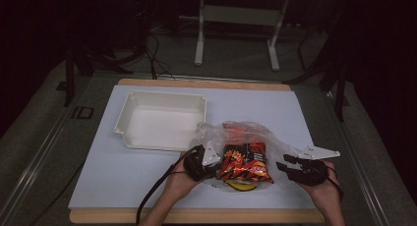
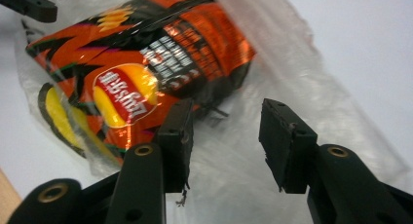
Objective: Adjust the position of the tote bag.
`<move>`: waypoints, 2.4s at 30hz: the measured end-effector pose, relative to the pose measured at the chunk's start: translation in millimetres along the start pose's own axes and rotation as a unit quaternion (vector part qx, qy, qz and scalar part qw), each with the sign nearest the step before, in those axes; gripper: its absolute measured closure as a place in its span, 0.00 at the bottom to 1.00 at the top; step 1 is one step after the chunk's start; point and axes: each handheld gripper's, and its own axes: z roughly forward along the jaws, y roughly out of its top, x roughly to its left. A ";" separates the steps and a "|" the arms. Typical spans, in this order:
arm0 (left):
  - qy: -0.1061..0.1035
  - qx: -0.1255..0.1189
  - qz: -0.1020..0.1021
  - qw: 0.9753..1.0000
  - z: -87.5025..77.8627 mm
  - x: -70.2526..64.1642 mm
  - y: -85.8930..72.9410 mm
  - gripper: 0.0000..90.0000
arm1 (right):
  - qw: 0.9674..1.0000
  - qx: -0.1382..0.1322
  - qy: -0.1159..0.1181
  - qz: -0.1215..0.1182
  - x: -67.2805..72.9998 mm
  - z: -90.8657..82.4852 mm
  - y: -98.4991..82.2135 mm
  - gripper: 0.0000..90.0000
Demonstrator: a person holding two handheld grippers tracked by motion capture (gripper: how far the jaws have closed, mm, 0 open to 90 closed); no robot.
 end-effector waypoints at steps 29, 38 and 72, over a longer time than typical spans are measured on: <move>-0.001 0.049 0.073 0.996 16.5 -26.2 -25.5 0.65 | 0.999 0.039 0.037 0.001 3.8 31.7 -23.6 0.64; 0.014 0.018 0.107 0.994 21.0 -35.8 -18.1 0.51 | 0.998 0.024 0.048 0.023 -1.0 28.7 -27.6 0.65; 0.004 -0.111 0.116 0.987 -0.3 -22.4 42.1 0.85 | 0.995 -0.055 0.067 0.053 -15.3 6.1 -9.3 0.65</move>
